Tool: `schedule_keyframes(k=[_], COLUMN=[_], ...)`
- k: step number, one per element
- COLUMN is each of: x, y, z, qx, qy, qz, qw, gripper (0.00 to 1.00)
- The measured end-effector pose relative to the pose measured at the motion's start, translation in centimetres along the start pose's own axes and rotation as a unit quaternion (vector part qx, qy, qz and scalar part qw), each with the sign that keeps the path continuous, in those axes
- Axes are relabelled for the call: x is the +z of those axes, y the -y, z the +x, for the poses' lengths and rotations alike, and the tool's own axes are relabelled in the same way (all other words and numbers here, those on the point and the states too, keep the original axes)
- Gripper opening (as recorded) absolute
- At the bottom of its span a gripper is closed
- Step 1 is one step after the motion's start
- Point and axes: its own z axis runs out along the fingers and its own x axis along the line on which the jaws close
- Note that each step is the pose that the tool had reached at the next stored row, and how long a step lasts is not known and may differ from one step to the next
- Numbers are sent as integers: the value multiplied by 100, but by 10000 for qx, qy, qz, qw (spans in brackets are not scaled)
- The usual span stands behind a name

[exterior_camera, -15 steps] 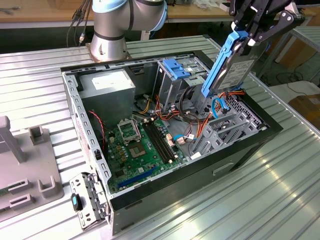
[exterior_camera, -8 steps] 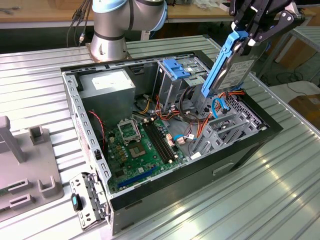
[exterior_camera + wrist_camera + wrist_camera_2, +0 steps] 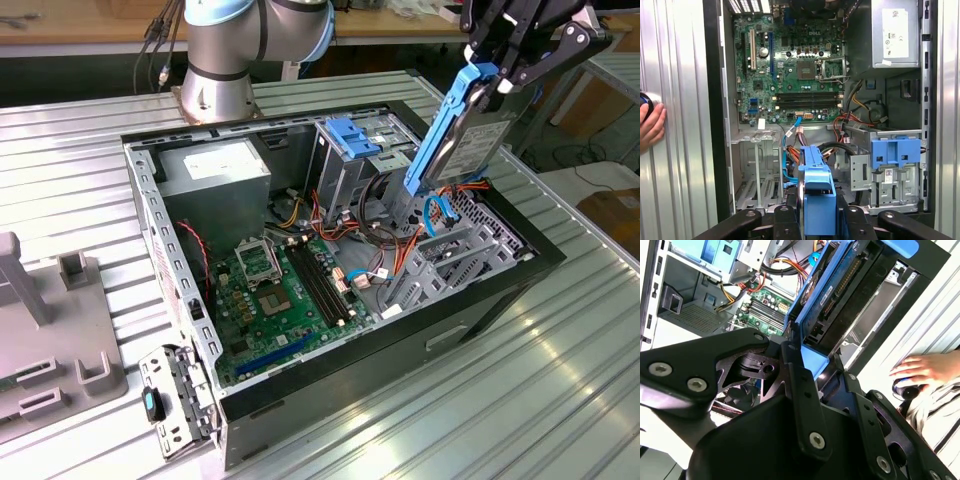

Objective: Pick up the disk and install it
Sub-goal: 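Pick up the disk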

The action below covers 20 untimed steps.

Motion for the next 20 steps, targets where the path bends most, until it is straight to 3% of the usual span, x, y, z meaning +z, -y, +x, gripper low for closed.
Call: schedule_keyframes(k=[20], x=[-4], y=[15], z=[85], qx=[0], qy=[0], qz=[0], qw=[10000], gripper=[37])
